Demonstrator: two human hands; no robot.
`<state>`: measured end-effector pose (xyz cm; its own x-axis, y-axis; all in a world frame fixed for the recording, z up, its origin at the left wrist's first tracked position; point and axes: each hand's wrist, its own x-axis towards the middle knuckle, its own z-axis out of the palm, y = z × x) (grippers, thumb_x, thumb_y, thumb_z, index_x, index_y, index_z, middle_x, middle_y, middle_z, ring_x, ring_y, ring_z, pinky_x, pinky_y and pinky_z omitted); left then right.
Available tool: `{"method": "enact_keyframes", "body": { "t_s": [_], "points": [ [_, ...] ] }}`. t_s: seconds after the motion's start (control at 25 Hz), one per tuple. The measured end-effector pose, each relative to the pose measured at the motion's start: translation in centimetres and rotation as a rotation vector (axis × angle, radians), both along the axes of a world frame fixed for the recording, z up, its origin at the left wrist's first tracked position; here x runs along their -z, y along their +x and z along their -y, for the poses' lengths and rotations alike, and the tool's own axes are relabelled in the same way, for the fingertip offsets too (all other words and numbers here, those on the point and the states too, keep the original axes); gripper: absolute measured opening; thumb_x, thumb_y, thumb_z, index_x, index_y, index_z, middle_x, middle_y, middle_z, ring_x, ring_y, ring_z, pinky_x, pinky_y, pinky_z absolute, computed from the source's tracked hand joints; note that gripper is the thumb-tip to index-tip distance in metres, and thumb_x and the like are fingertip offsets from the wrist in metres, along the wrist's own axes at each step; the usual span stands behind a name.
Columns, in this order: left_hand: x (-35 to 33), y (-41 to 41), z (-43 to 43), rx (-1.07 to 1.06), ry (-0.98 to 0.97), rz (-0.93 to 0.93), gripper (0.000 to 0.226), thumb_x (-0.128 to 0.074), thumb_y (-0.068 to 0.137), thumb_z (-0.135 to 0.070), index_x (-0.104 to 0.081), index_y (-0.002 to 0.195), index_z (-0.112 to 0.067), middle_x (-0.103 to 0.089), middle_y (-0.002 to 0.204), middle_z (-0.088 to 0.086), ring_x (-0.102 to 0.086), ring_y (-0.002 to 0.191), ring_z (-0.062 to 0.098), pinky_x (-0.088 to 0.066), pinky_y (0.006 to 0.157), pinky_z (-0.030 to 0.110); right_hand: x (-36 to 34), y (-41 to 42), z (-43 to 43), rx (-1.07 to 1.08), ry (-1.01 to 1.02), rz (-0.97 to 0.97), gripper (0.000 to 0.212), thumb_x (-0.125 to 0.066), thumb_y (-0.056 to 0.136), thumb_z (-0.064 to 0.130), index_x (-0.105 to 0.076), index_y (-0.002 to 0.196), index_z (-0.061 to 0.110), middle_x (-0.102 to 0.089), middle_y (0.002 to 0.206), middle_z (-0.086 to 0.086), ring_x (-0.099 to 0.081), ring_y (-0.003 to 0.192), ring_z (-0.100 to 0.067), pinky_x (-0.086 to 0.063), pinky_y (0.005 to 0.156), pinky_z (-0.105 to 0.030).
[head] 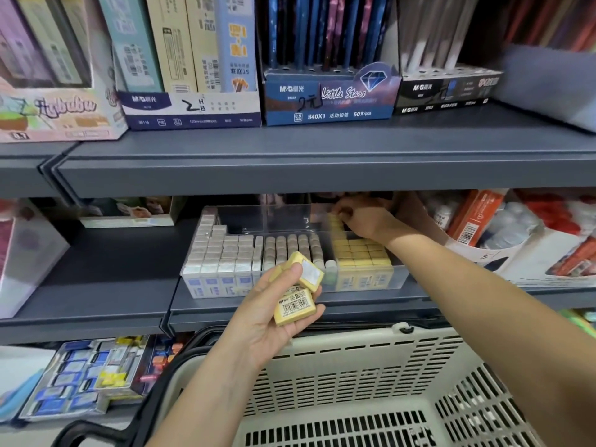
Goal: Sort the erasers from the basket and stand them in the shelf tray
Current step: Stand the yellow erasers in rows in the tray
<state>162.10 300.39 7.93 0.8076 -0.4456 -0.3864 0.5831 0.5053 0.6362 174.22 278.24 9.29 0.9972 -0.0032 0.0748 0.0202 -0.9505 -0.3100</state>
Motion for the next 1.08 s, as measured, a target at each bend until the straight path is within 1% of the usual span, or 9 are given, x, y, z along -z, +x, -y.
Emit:
{"method": "enact_keyframes", "body": {
  "t_s": [0.12,0.2,0.28,0.4,0.6,0.68,0.84,1.0,1.08],
  "points": [
    [-0.1,-0.2,0.0,-0.003,0.016,0.014,0.045,-0.081,0.053,-0.020,-0.067,0.096,-0.015,-0.073,0.089,0.015,-0.071,0.077,0.027,-0.056,0.057,0.035,-1.6,-2.7,-1.5,-0.032,0.125,0.059,0.022,-0.048,0.094,0.023,-0.062,0.111,0.022,-0.062,0.116,0.002,-0.056,0.107,-0.019,-0.042,0.090,-0.025],
    [-0.1,-0.1,0.1,-0.013,0.028,0.012,0.042,-0.079,0.056,-0.022,-0.067,0.096,-0.015,-0.073,0.088,0.015,-0.071,0.075,0.027,-0.056,0.057,0.034,-2.7,-5.5,-3.1,-0.078,0.284,0.046,0.017,-0.054,0.091,0.032,-0.065,0.104,0.029,-0.063,0.098,0.016,-0.058,0.095,-0.007,-0.042,0.080,-0.019],
    [-0.2,-0.1,0.3,-0.015,0.044,0.010,0.032,-0.078,0.059,-0.024,-0.070,0.089,-0.014,-0.073,0.087,0.015,-0.071,0.073,0.027,-0.056,0.056,0.034,-3.7,-8.6,-4.5,-0.226,0.448,-0.052,0.014,-0.060,0.087,0.036,-0.067,0.099,0.033,-0.061,0.087,0.026,-0.057,0.080,0.007,-0.043,0.071,-0.012],
    [-0.6,-0.4,1.0,-0.005,0.069,0.006,0.031,-0.076,0.060,-0.029,-0.072,0.086,-0.014,-0.073,0.082,0.014,-0.071,0.071,0.025,-0.057,0.056,0.033,-4.3,-11.5,-5.3,-0.334,0.436,-0.110,0.027,-0.068,0.081,0.034,-0.064,0.107,0.030,-0.059,0.081,0.019,-0.052,0.061,0.008,-0.044,0.065,-0.010],
    [-1.3,-1.3,2.8,-0.006,0.133,-0.010,0.056,-0.065,0.063,-0.049,-0.065,0.101,-0.008,-0.073,0.081,0.015,-0.071,0.072,0.025,-0.056,0.055,0.034,-4.7,-13.1,-5.4,-0.214,0.306,-0.020,0.032,-0.078,0.068,0.038,-0.062,0.094,0.028,-0.053,0.074,0.013,-0.046,0.061,-0.001,-0.043,0.064,-0.022],
    [-1.5,-1.6,3.0,-0.007,0.133,-0.004,0.051,-0.066,0.065,-0.047,-0.066,0.099,-0.009,-0.073,0.082,0.016,-0.071,0.071,0.025,-0.056,0.055,0.033,-4.8,-13.5,-4.7,-0.192,0.332,-0.007,0.027,-0.076,0.070,0.033,-0.063,0.093,0.029,-0.055,0.072,0.014,-0.050,0.061,0.000,-0.044,0.065,-0.020],
    [-1.8,-1.8,2.7,0.024,0.140,0.004,0.028,-0.073,0.066,-0.033,-0.075,0.084,-0.011,-0.073,0.085,0.016,-0.069,0.070,0.023,-0.056,0.055,0.030,-5.4,-13.8,-2.6,-0.130,0.650,-0.083,0.022,-0.069,0.078,0.007,-0.067,0.092,0.023,-0.068,0.086,0.003,-0.065,0.080,-0.010,-0.054,0.078,-0.025],
    [-2.1,-1.6,2.7,0.021,0.113,-0.027,0.027,-0.071,0.068,-0.036,-0.078,0.075,-0.011,-0.072,0.081,0.015,-0.068,0.068,0.023,-0.056,0.054,0.029,-5.5,-13.7,-1.7,-0.116,0.754,-0.075,0.020,-0.071,0.078,0.007,-0.070,0.096,0.014,-0.069,0.084,0.000,-0.062,0.072,-0.003,-0.054,0.069,-0.017],
    [-1.8,-1.2,2.3,-0.008,0.077,-0.046,0.030,-0.069,0.069,-0.035,-0.077,0.078,-0.008,-0.071,0.080,0.015,-0.068,0.069,0.025,-0.056,0.053,0.030,-5.6,-12.2,-0.7,-0.030,0.686,-0.030,0.022,-0.071,0.079,0.011,-0.069,0.100,0.017,-0.069,0.090,0.000,-0.063,0.080,-0.007,-0.054,0.074,-0.020]
  ]
}}
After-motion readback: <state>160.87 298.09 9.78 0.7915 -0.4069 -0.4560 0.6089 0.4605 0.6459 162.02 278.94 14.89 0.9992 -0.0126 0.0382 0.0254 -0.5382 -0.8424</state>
